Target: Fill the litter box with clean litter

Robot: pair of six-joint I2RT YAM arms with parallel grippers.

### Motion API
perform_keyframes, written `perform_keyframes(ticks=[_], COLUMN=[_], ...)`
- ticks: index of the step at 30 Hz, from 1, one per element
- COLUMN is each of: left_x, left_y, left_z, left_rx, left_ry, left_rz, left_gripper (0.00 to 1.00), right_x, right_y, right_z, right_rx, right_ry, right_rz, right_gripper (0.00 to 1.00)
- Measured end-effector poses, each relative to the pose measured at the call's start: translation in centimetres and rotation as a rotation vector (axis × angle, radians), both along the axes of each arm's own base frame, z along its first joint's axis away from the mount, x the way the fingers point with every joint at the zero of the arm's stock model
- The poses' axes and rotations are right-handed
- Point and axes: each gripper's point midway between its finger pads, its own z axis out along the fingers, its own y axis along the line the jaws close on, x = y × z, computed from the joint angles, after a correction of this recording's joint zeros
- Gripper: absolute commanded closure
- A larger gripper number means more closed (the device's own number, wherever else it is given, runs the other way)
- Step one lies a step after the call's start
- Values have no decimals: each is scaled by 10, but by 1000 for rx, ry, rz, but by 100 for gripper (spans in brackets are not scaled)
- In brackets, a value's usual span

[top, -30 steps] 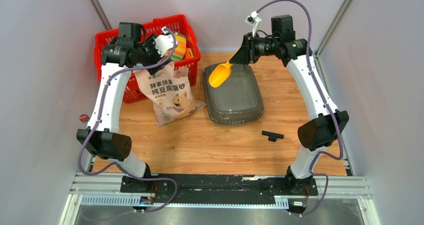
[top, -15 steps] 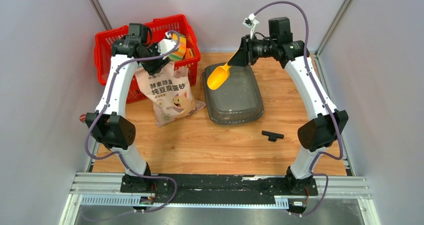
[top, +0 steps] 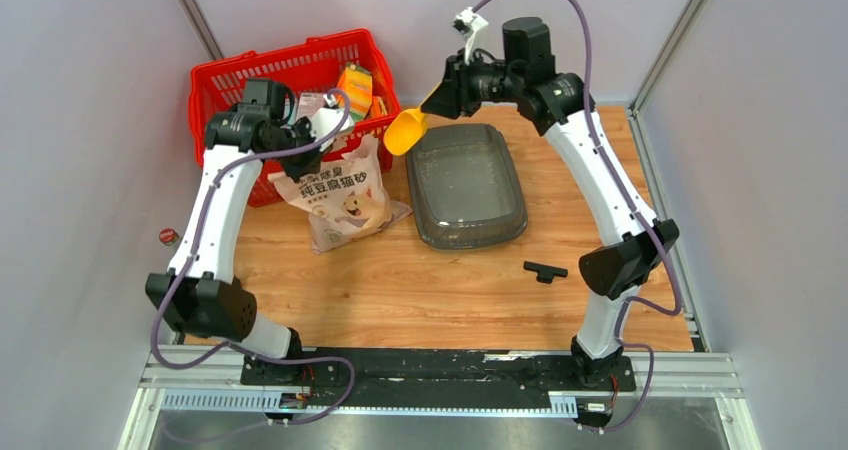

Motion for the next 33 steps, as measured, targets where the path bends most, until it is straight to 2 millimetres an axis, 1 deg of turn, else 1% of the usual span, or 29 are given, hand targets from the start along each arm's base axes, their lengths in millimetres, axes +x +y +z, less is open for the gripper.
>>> perform_keyframes(ticks=[2, 4, 6, 8, 11, 13, 16, 19, 22, 25, 27, 31, 33], left_x=[-19, -35, -46, -55, -65, -65, -63, -62, -61, -61, -62, -59, -58], left_y=[-3, -6, -9, -11, -14, -16, -17, -19, -21, -24, -28, -36, -40], left_z=[3, 8, 14, 21, 23, 23, 25, 26, 27, 29, 30, 35, 35], left_rx=[-34, -69, -98, -128, -170, -193, -218, -243, -266, -297, -324, -382, -413], left_ry=[-2, -13, -29, -47, -36, -28, -21, -12, -4, 10, 24, 34, 35], left_rz=[8, 19, 31, 48, 78, 102, 136, 170, 193, 214, 230, 256, 270], left_gripper=[100, 100, 100, 100, 100, 100, 100, 100, 100, 100, 100, 100, 100], right_x=[-7, -14, -16, -15, -16, -18, -28, -37, -42, -41, -36, -20, -18], right_y=[15, 30, 41, 48, 58, 62, 71, 77, 80, 77, 76, 83, 89], right_z=[2, -2, -8, -14, -19, -20, -22, -32, -41, -50, -53, -58, -69], right_rx=[-4, -11, -20, -31, -50, -67, -98, -139, -181, -237, -271, -288, -297], right_ry=[-15, -13, -4, 4, -10, -36, -78, -106, -126, -143, -146, -105, -62], right_rz=[15, 35, 45, 46, 52, 58, 90, 129, 150, 127, 87, -20, -55], right_gripper=[100, 100, 100, 100, 100, 100, 100, 100, 100, 100, 100, 100, 100])
